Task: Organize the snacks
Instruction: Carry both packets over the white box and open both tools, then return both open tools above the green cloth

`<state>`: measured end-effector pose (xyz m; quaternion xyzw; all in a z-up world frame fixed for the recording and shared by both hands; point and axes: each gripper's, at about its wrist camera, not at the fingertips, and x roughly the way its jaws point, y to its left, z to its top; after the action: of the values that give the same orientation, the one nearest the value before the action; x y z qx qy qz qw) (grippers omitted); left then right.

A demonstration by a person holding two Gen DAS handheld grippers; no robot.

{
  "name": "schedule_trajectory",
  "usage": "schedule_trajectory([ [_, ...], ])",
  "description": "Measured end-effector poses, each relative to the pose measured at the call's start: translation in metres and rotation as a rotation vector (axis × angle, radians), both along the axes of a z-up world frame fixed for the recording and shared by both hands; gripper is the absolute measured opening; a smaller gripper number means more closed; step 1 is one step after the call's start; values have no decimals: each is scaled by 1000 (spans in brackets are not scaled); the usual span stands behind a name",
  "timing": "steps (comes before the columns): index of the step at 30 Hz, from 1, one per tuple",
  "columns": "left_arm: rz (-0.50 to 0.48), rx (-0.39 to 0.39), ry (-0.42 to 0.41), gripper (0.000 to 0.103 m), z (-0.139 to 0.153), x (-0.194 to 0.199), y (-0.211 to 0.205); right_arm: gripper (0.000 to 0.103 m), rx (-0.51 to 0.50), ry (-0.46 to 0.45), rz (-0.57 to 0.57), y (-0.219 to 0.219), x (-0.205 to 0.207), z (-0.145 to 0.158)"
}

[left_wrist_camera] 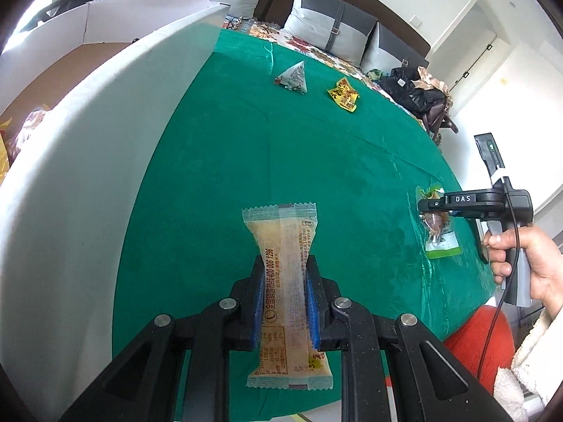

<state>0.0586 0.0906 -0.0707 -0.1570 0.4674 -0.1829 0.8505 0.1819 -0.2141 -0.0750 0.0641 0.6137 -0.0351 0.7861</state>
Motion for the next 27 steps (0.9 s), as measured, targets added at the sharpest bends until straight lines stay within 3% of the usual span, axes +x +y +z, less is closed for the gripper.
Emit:
schedule_trajectory([
  [4, -17, -24, -13, 19, 5, -1, -1, 30, 107, -81, -14, 0, -8, 29],
  [7, -21, -105, 11, 19, 16, -5, -2, 30, 170, -152, 26, 16, -11, 61],
  [9, -5, -202, -1, 19, 37, -9, 8, 30, 239, -212, 67, 38, -10, 90],
  [11, 28, -225, -58, 19, 66, -11, 24, 30, 313, -279, 129, 77, -9, 121],
  [15, 171, -119, -153, 19, 111, -12, 77, 30, 454, -379, 292, 164, -9, 173],
  [20, 372, 36, -126, 19, 115, -14, 158, 31, 560, -420, 491, 279, -20, 197],
  [21, 418, 53, -101, 25, 111, -15, 173, 31, 562, -417, 519, 301, -22, 193],
  [23, 488, 65, -58, 51, 100, -19, 198, 33, 575, -407, 554, 332, -26, 182],
  [24, 525, 75, -45, 74, 93, -23, 208, 36, 577, -397, 565, 339, -30, 173],
  [25, 564, 85, -44, 82, 90, -29, 217, 45, 572, -379, 573, 347, -31, 163],
  [27, 601, 99, -46, 83, 82, -41, 225, 51, 568, -359, 561, 339, -36, 146],
])
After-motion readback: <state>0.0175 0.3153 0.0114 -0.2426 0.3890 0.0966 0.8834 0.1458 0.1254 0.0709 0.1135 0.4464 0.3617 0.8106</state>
